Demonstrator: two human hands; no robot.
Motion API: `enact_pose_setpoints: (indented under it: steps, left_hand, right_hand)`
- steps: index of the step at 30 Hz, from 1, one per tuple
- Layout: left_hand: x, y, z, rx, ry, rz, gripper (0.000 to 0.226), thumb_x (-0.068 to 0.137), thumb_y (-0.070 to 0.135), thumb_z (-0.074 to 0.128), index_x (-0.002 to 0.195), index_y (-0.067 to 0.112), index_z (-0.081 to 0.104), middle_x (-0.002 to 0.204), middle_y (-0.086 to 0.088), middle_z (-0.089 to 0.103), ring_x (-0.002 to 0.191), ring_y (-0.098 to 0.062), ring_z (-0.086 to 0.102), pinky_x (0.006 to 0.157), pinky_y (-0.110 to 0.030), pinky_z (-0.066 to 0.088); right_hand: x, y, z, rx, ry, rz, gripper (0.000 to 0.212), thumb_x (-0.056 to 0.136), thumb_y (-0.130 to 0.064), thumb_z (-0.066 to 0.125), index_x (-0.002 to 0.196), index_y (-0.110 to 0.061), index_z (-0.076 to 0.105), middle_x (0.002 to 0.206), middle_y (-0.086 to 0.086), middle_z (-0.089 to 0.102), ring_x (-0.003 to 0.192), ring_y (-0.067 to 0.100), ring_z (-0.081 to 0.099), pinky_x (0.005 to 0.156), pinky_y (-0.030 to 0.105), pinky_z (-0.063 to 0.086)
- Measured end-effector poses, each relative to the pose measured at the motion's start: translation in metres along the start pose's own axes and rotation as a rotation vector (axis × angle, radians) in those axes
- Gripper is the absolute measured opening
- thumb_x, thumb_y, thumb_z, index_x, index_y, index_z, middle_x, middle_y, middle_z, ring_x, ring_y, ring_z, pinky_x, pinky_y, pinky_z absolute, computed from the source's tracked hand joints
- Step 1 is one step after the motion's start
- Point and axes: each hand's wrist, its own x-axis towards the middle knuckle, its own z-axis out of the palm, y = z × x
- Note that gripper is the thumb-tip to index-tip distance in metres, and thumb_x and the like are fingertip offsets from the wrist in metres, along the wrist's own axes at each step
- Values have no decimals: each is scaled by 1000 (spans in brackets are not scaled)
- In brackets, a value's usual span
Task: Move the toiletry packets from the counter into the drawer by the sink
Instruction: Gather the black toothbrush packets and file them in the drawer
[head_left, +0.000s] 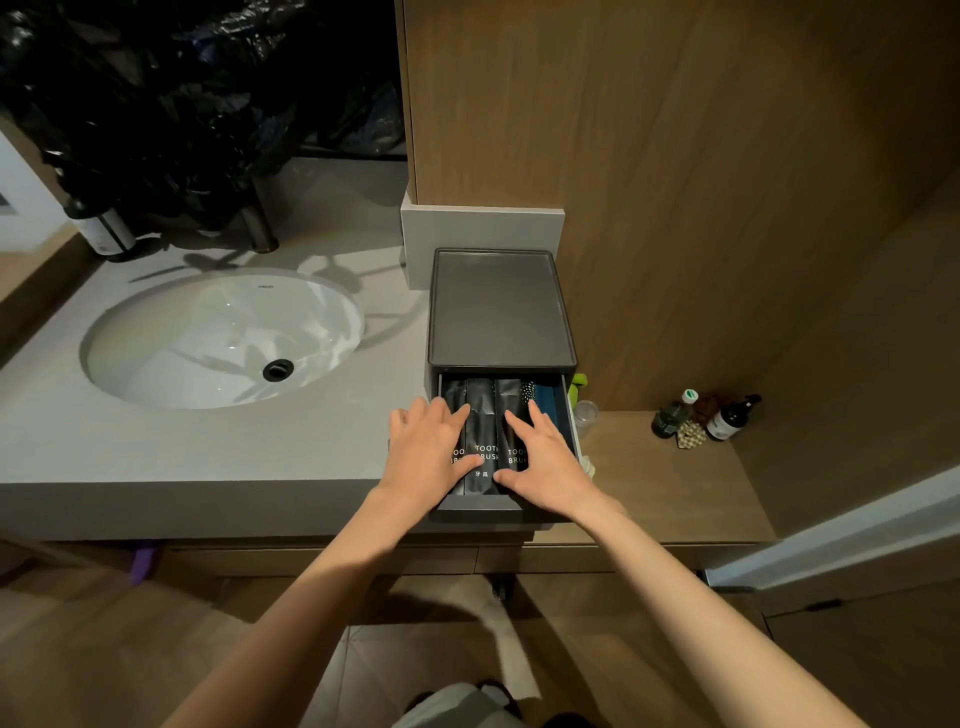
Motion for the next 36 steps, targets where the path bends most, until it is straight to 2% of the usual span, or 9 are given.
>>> enact_pose_setpoints:
  steps: [2,6,12,19,22,26,29,32,36]
  left_hand:
    - [-4,-3,3,4,79,64,72,81,60,58,141,25,43,128,-3,53,112,-26,47,89,-39,34]
    - [-4,-1,3,36,-135,95,76,86,64,45,150,31,19,159,3,19,144,-29,17,111,-46,19]
    - [1,1,-6,76,-299,47,77,87,64,44,151,34,14,160,6,12,148,-28,-2,117,-54,7]
    - [-3,7,-10,62,-297,4,75,88,60,46,151,32,17,160,5,15,148,-27,1,117,-52,5]
    - [-13,9,-19,-35,-199,-34,71,90,58,45,150,32,19,159,6,17,148,-26,4,116,-48,9]
    - [-43,4,-38,-313,38,-137,62,92,48,50,148,31,28,154,6,31,145,-23,19,115,-44,23]
    - [-72,-7,-57,-565,192,-226,53,94,38,52,145,29,37,142,9,48,132,-11,41,106,-32,39]
    - [-102,-28,-72,-800,298,-389,43,94,28,55,137,30,49,122,15,61,110,3,55,91,-14,44]
    - [-150,-67,-76,-1155,449,-594,29,94,14,56,122,22,60,109,-1,69,91,1,63,76,-5,46]
  right_hand:
    - [0,4,-3,-60,9,-62,77,92,-22,60,153,-21,13,162,4,-5,150,22,-2,119,35,14]
    - [1,8,-8,-167,-80,-93,72,96,-17,52,154,-20,9,162,7,-4,149,26,5,119,35,20]
    - [7,8,-12,-203,-153,-82,75,93,-13,52,154,-23,9,162,9,-6,132,31,46,99,33,43]
    - [11,10,-15,-189,-156,-107,76,92,-13,55,154,-21,12,161,13,0,136,28,41,108,33,34]
    - [8,11,-19,-172,-60,-166,68,93,-15,55,152,-20,21,160,12,17,145,28,25,117,37,28]
    - [-7,-4,-32,-41,78,-290,55,94,-23,55,146,-22,36,151,3,40,139,20,36,115,37,31]
    - [-24,-33,-38,141,101,-359,48,94,-23,55,141,-24,44,140,-2,52,128,14,48,106,34,42]
    - [-36,-67,-31,334,90,-396,43,93,-17,56,135,-24,50,127,-9,59,109,4,58,93,24,49]
    - [-42,-111,3,429,49,-441,36,93,-14,56,127,-25,57,114,-11,66,98,0,61,84,14,49]
